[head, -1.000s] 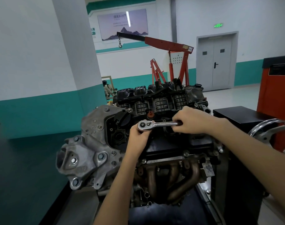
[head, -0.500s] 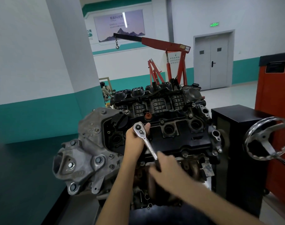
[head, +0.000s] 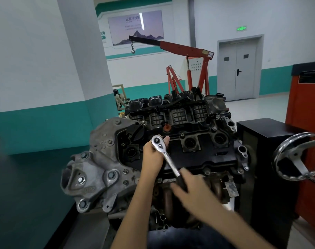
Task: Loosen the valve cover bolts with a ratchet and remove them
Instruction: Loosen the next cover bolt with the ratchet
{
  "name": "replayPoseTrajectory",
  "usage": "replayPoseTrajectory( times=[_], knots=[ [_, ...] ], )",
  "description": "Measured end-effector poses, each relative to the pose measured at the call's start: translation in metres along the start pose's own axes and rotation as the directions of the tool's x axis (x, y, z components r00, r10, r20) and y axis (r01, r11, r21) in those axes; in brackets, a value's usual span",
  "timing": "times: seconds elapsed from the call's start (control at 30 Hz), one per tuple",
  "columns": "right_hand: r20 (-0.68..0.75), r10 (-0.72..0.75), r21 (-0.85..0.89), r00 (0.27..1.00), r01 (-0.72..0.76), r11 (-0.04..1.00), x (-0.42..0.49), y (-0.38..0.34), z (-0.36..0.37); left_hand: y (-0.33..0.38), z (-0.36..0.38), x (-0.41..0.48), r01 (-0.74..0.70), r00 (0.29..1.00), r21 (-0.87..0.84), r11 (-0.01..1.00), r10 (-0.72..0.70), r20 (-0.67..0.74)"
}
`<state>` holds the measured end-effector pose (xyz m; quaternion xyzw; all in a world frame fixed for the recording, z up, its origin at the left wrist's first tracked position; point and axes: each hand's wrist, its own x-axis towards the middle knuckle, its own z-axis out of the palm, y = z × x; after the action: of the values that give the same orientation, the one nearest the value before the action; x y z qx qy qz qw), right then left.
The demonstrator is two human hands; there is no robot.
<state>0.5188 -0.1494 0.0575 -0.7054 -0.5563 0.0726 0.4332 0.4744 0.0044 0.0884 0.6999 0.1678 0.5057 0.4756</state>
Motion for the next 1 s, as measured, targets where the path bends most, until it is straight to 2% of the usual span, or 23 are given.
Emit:
replayPoseTrajectory(
  times=[0.1, 0.17, 0.23, 0.3, 0.4, 0.47, 0.53, 0.6, 0.7, 0.77, 0.83, 0.9, 1.0],
  knots=[
    [-0.066, 0.057, 0.275, 0.996, -0.036, 0.961, -0.009, -0.016, 0.05, 0.0, 0.0, 0.001, -0.006, 1.0, -0.001, 1.0, 0.006, 0.009],
    [-0.046, 0.085, 0.277, 0.995, -0.069, 0.958, -0.005, -0.017, 0.052, 0.002, -0.002, 0.0, 0.009, 1.0, 0.007, 1.0, -0.009, 0.028],
    [0.012, 0.055, 0.113, 0.998, -0.056, 0.992, 0.003, -0.007, 0.028, 0.002, -0.006, 0.001, 0.029, 0.998, 0.03, 0.999, -0.031, 0.062],
    [0.116, -0.004, -0.114, 0.993, 0.017, 0.993, 0.016, 0.003, -0.013, 0.005, -0.01, 0.005, 0.03, 0.994, 0.067, 0.997, -0.036, 0.105],
    [0.278, -0.033, -0.424, 0.96, 0.153, 0.893, 0.049, 0.002, -0.085, 0.01, -0.01, 0.01, -0.005, 0.988, 0.128, 0.992, -0.015, 0.152],
    [0.262, -0.073, -0.561, 0.962, 0.214, 0.799, 0.066, -0.005, -0.114, 0.011, -0.007, 0.007, -0.018, 0.99, 0.137, 0.99, -0.002, 0.142],
    [0.203, -0.087, -0.622, 0.975, 0.197, 0.758, 0.067, -0.005, -0.112, 0.009, -0.004, 0.001, 0.002, 0.998, 0.085, 0.996, -0.007, 0.067],
    [0.113, -0.065, -0.571, 0.991, 0.118, 0.812, 0.048, -0.001, -0.082, 0.006, -0.005, -0.002, 0.034, 0.999, 0.024, 0.999, -0.034, -0.006],
    [-0.012, -0.004, -0.211, 1.0, 0.001, 0.978, 0.007, -0.005, -0.015, 0.004, -0.003, -0.004, 0.056, 0.998, -0.013, 0.998, -0.057, -0.032],
    [-0.081, 0.039, 0.007, 0.996, -0.039, 0.999, -0.004, -0.017, 0.028, 0.003, -0.001, -0.003, 0.04, 0.998, -0.019, 0.999, -0.041, -0.048],
    [-0.121, 0.073, 0.121, 0.99, -0.058, 0.991, -0.004, -0.028, 0.058, 0.003, -0.002, -0.002, 0.018, 0.999, -0.011, 1.0, -0.019, -0.045],
    [-0.1, 0.084, 0.099, 0.991, -0.074, 0.992, 0.0, -0.025, 0.06, 0.002, -0.007, 0.0, 0.019, 1.0, 0.013, 1.0, -0.019, 0.002],
    [0.029, 0.015, -0.137, 0.999, -0.011, 0.991, 0.009, 0.0, 0.01, 0.003, -0.012, 0.005, 0.062, 0.996, 0.043, 0.997, -0.065, 0.068]
  ],
)
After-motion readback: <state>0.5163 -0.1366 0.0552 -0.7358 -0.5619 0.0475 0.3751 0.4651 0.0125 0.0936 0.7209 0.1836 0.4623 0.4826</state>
